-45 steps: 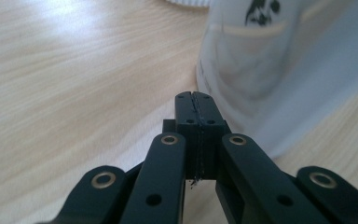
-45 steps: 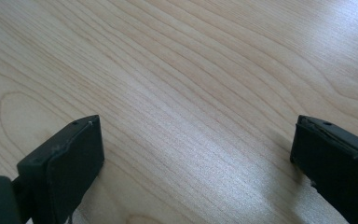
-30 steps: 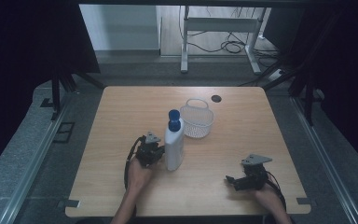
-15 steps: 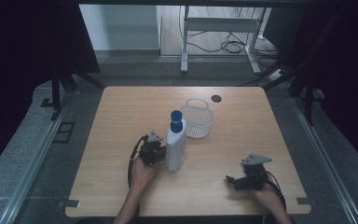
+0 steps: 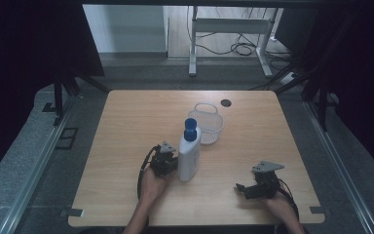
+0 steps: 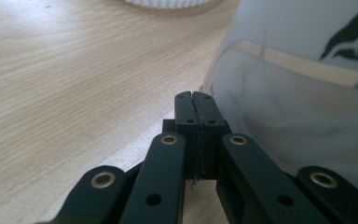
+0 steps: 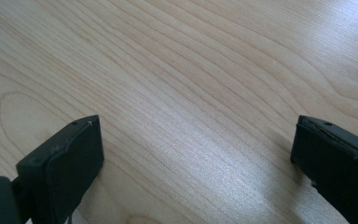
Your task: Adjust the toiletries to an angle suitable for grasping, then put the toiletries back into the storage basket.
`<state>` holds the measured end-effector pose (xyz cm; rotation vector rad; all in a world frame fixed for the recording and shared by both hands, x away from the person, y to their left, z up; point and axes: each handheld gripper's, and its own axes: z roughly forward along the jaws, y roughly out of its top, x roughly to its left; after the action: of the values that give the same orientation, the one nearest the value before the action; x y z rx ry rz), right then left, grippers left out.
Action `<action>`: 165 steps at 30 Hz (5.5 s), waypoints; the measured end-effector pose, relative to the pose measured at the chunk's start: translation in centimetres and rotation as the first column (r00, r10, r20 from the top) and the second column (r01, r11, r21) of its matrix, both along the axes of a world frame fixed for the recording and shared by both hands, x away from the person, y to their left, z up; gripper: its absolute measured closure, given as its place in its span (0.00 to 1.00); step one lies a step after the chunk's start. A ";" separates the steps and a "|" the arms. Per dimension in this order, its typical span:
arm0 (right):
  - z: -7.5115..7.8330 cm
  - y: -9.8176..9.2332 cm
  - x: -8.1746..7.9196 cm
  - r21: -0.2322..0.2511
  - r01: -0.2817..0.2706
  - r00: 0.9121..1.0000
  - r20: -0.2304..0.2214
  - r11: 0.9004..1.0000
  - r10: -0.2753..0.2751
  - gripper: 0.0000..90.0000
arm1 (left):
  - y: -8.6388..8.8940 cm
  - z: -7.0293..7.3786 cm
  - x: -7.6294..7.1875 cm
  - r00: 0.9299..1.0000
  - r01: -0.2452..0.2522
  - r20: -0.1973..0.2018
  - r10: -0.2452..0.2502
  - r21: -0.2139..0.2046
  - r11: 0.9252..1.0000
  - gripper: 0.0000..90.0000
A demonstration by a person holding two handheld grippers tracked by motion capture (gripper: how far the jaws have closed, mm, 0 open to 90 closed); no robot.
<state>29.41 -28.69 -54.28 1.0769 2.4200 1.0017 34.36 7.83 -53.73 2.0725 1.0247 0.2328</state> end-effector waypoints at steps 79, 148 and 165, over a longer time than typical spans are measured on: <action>0.0 0.0 0.0 0.000 0.001 1.000 -0.002 1.000 -0.001 0.02 | -5.5 0.9 -6.9 0.981 0.196 -0.012 -0.196 0.043 0.980 0.97; 0.0 0.0 0.0 0.001 -0.004 1.000 -0.001 1.000 0.004 0.02 | -0.5 1.4 -8.6 0.995 0.100 0.013 -0.101 0.060 0.993 0.15; 0.7 0.7 -0.5 -0.018 -0.040 0.999 0.014 0.999 0.040 0.04 | 1.9 -0.1 -9.3 0.998 0.062 -0.009 -0.061 0.097 0.993 0.14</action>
<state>28.91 -28.01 -53.61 1.0157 2.4436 0.9949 25.04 9.74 -53.81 2.1903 0.9684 0.2498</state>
